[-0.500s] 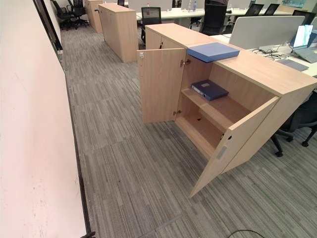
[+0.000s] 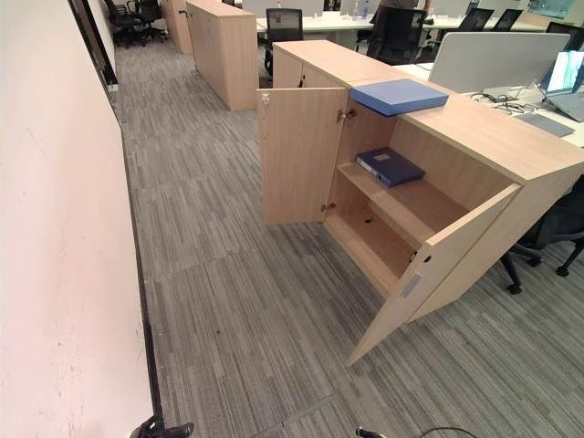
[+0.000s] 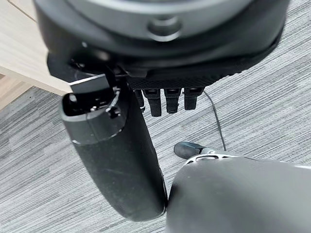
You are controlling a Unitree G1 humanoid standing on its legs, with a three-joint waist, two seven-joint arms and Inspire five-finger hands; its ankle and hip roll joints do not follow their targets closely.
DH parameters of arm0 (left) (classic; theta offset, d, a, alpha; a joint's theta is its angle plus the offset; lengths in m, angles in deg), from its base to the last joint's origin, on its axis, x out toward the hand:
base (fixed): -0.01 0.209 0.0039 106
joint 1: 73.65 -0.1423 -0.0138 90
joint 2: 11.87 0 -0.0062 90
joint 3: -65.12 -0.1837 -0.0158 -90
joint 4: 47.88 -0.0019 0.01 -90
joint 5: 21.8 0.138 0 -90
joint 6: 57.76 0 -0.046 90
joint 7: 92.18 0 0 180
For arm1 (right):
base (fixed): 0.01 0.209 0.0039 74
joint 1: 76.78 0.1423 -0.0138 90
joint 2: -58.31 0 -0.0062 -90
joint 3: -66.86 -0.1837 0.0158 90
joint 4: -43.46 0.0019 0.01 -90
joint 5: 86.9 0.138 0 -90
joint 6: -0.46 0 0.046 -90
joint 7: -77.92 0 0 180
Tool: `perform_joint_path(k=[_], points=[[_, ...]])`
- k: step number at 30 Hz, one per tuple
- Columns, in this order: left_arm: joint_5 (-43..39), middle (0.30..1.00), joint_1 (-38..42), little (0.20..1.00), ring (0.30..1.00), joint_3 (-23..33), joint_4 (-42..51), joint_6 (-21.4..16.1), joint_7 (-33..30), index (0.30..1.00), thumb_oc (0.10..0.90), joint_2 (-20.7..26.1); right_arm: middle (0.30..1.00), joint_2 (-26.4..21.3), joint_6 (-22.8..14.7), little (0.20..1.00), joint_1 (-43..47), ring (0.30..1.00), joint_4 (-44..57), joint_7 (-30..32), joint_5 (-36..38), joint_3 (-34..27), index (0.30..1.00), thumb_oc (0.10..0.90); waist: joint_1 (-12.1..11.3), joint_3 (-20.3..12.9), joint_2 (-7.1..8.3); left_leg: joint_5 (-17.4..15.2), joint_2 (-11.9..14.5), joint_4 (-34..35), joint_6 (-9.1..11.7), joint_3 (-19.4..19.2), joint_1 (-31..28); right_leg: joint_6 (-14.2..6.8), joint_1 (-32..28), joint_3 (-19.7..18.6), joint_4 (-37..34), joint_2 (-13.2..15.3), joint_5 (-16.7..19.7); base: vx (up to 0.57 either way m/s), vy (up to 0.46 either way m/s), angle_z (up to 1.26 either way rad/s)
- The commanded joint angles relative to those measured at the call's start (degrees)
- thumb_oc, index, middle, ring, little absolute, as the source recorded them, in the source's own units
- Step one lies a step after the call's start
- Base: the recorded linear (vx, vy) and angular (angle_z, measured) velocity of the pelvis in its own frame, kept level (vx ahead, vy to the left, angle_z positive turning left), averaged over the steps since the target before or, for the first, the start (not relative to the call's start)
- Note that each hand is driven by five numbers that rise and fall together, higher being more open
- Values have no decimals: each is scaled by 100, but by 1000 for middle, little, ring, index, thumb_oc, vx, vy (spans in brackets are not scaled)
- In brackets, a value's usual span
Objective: Put the empty folder in the office cabinet
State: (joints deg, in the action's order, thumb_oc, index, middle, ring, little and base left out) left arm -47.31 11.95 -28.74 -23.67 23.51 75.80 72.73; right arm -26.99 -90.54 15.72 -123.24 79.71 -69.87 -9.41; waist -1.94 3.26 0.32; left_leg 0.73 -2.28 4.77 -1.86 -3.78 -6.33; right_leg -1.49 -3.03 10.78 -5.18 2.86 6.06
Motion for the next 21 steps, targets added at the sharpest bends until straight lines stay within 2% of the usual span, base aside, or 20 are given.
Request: perform_joint_path(k=[1,5,7,13,18,21], points=[[-293,900,372,900,900,9,-235,-153,347,900,800,-13,900,279,-24,900,116,900,-251,-49,117,251,900,800,-115,-15,73,-482,-194,23,-7,-45,-133,-469,-263,93,18,293,-251,0,0,0],[-942,900,259,900,900,320,-226,-141,485,900,800,-146,900,227,-144,900,22,900,136,86,18,245,900,800,-75,3,47,-485,-201,23,-9,-74,-143,-468,-267,74,18,294,-243,0,0,0],[-863,900,251,900,900,360,-383,-92,491,900,800,-153,900,181,-207,900,-31,900,376,234,-215,297,900,800,-40,22,27,-485,-198,23,-10,-93,-149,-471,-255,57,20,294,-239,-9,12,-2],[-611,900,257,900,900,337,-765,-29,520,900,800,-118,900,134,-234,900,-53,900,389,238,-35,206,900,800,16,42,-15,-493,-200,23,-6,-122,-177,-460,-264,22,37,289,-243,-4,6,-3],[-945,900,250,900,900,482,-696,-74,491,900,800,-177,900,126,-227,900,-52,900,372,228,-52,222,900,800,11,47,-29,-500,-199,23,1,-107,-201,-453,-291,33,39,295,-254,0,0,0],[-881,900,248,900,900,436,-643,-53,534,900,800,-175,900,88,-201,900,-54,900,403,268,-274,307,900,800,9,59,-33,-498,-195,23,6,-100,-212,-450,-307,40,38,292,-265,0,0,0]])
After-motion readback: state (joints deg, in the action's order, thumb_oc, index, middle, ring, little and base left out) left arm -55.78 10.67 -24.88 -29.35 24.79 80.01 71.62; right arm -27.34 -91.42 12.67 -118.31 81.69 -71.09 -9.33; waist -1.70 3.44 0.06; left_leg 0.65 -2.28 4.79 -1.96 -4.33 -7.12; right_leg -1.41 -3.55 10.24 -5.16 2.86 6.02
